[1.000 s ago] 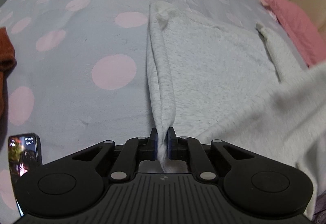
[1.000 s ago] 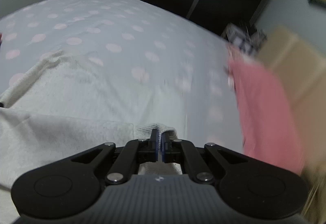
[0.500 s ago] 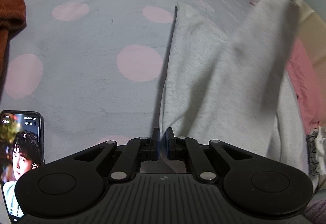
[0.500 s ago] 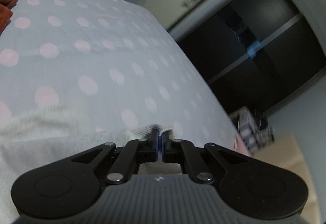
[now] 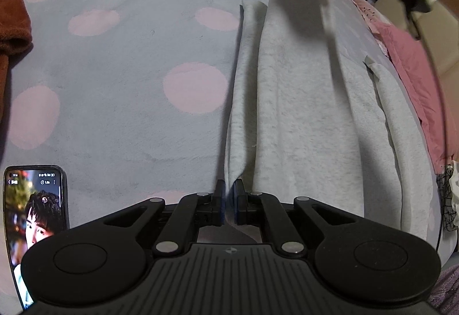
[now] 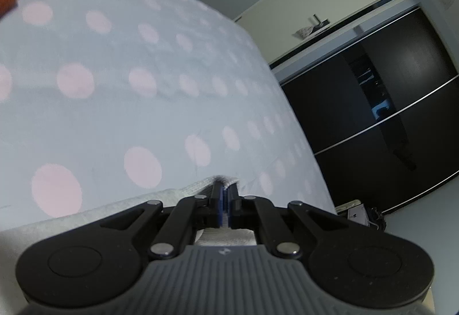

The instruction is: Fold clothes

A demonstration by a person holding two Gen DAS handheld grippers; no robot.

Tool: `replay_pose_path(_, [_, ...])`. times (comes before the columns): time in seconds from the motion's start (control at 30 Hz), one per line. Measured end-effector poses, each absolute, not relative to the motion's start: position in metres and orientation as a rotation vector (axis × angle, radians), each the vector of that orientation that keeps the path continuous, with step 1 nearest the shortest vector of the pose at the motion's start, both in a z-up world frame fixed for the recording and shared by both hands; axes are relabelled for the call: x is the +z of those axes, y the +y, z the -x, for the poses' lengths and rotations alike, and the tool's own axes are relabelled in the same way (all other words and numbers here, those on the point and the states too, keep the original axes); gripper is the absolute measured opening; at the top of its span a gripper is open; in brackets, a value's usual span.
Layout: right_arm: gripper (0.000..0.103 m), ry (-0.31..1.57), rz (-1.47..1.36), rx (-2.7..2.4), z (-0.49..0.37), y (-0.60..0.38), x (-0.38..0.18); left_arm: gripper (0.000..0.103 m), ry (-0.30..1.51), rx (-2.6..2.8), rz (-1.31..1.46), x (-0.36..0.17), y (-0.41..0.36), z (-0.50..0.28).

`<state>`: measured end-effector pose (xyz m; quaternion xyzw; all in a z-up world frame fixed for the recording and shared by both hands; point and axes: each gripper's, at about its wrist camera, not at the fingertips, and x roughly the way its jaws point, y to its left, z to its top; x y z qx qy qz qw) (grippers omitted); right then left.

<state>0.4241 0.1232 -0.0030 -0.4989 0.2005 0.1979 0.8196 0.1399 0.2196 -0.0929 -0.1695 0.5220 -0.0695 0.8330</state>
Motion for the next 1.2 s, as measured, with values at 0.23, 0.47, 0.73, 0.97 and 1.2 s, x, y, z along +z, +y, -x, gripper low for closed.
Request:
replay_pose_path(0.23, [0.004, 0.530, 0.981, 0.425, -0.457, 0.129, -0.063, 0.003, 1.123, -0.139, 0.361, -0.100, 0.219, -0.143])
replay_pose_path(0.47, [0.042, 0.574, 0.912, 0.421, -0.463, 0.126, -0.078, 0.003, 1.118, -0.143, 0.363, -0.102, 0.217, -0.144])
replay_pose_path(0.73, [0.044, 0.662, 0.660, 0.403, -0.463, 0.078, -0.036, 0.004, 1.088, -0.115, 0.362, -0.096, 0.220, -0.141])
replay_pose_path(0.97, [0.044, 0.754, 0.473, 0.435, -0.400, 0.022, -0.025, 0.015, 1.025, -0.090, 0.422, -0.077, 0.229, -0.127])
replay_pose_path(1.2, [0.044, 0.845, 0.311, 0.520, -0.273, -0.033, -0.039, 0.042, 1.026, -0.140, 0.371, -0.071, 0.208, -0.103])
